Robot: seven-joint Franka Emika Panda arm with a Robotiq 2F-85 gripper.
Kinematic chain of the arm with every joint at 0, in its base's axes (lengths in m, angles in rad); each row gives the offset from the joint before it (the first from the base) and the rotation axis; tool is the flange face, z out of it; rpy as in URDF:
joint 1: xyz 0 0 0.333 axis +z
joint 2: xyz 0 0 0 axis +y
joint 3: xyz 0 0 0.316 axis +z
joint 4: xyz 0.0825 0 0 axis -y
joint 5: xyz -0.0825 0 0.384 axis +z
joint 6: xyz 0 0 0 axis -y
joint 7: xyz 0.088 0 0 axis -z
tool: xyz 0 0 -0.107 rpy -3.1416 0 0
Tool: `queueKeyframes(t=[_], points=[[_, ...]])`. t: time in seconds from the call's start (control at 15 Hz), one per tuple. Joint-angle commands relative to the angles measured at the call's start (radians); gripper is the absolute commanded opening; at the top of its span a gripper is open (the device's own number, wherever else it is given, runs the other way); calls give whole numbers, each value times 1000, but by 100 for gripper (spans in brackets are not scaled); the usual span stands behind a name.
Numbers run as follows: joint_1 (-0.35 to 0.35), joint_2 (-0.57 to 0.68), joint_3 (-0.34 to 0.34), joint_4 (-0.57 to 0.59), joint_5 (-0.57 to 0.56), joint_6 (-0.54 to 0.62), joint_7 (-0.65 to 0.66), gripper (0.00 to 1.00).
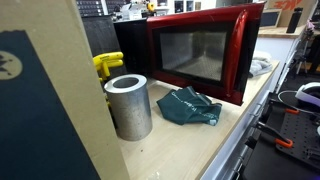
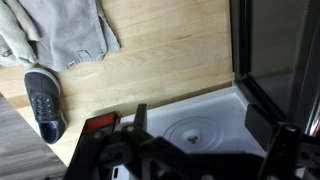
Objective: Push the microwave door until it is fully closed
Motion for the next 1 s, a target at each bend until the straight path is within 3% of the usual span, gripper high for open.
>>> queueKeyframes(t=[0.0, 0.4, 0.93], points=[[-3, 1, 2, 2, 2, -2, -2, 100], [10, 7, 31, 14, -12, 24, 1, 100], [78, 141, 121, 200, -54, 30, -43, 100]])
